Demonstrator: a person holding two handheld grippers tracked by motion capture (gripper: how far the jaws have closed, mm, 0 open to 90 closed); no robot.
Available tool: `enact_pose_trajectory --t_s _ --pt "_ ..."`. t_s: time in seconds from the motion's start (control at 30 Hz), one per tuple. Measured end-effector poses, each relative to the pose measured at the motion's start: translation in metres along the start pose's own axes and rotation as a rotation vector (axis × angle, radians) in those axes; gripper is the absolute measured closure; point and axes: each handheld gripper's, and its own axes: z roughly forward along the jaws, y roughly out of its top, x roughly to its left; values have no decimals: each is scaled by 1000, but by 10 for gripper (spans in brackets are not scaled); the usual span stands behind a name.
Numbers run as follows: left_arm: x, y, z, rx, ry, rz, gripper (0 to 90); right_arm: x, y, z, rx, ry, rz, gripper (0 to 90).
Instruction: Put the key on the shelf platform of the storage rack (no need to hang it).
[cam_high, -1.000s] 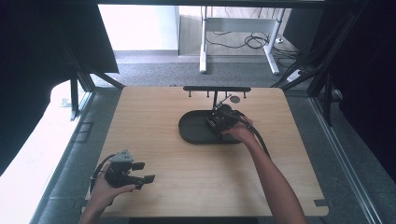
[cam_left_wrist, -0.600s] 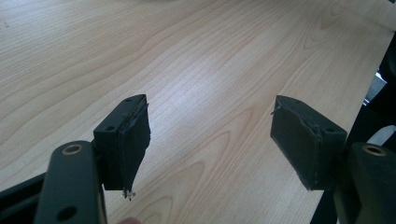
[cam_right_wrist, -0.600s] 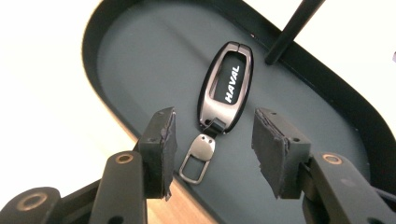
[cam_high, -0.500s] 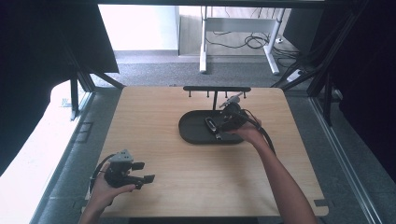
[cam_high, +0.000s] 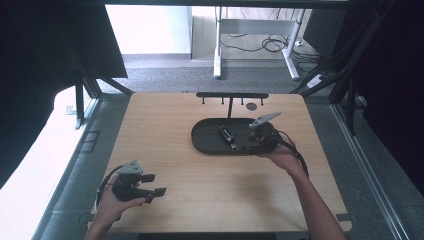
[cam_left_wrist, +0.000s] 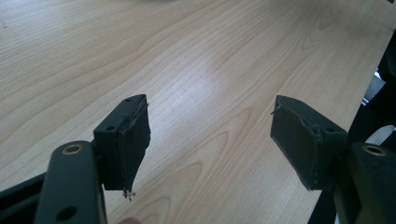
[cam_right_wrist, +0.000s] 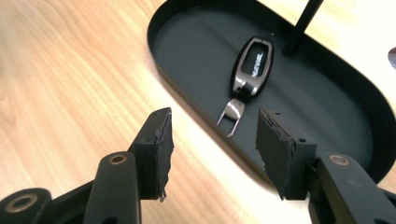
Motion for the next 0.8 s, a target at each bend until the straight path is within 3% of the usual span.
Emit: enact_pose_trajectory --t_s 0.53,0.8 --pt "-1 0 4 13 0 1 288 -2 -82 -14 -51 -36 80 463" --pt "-1 0 4 12 1 0 288 -4 -85 -20 -61 -51 93 407"
